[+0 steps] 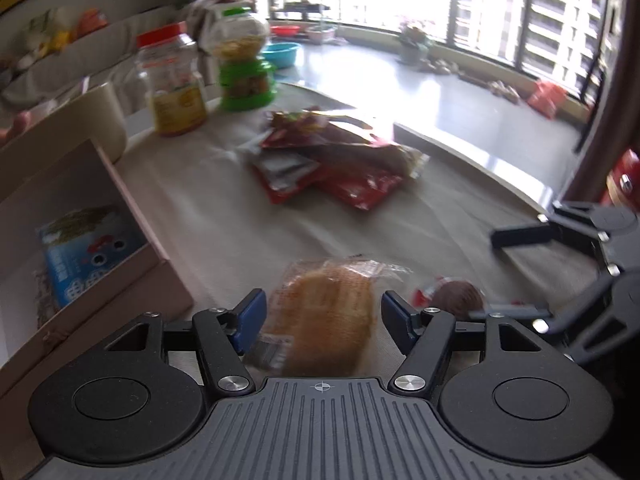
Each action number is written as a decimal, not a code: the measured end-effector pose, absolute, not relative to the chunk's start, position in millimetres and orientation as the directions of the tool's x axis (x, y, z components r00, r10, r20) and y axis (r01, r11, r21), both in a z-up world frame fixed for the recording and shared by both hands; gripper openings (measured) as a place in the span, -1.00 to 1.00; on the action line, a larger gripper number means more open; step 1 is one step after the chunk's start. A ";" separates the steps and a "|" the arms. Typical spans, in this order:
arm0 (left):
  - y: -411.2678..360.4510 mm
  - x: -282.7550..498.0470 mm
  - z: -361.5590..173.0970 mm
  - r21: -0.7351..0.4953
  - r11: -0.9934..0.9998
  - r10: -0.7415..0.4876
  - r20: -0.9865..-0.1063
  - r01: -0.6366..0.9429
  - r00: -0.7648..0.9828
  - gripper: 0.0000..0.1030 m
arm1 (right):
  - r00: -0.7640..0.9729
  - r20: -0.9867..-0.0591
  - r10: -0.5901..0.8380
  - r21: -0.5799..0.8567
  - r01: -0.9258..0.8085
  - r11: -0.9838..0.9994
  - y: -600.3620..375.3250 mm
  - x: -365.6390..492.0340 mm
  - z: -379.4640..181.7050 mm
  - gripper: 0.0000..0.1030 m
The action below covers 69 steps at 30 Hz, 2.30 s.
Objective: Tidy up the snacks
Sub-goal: 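Lift the bread bun with the left gripper while the right gripper lifts the lollipop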
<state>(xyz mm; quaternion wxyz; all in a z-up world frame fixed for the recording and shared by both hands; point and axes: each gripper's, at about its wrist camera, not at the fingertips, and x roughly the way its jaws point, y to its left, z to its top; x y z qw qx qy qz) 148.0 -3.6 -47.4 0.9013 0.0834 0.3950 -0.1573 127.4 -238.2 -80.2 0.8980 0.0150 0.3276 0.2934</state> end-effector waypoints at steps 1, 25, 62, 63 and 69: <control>-0.1 151.7 -48.3 0.015 0.943 -0.213 -0.740 0.332 0.638 0.38 | 0.613 -0.580 0.537 0.219 -0.518 0.827 -238.1 127.4 -80.1 0.86; 40.3 79.1 -56.8 -0.166 0.986 -0.148 -0.761 0.031 0.632 0.21 | 0.562 -0.606 0.563 0.230 -0.553 0.801 -237.3 133.6 -79.2 1.00; 47.9 44.4 -63.2 -0.164 0.986 -0.090 -0.704 -0.037 0.704 0.25 | 0.620 -0.647 0.445 0.024 -0.566 0.824 -177.6 104.9 -71.5 0.25; 48.0 44.4 -63.3 -0.164 0.986 -0.090 -0.704 -0.037 0.704 0.25 | 0.623 -0.643 0.445 0.020 -0.567 0.823 -178.0 104.0 -72.1 0.25; 47.9 43.9 -63.2 -0.166 0.986 -0.095 -0.703 -0.032 0.705 0.25 | 0.624 -0.633 0.459 0.045 -0.561 0.826 -181.7 104.7 -73.6 0.26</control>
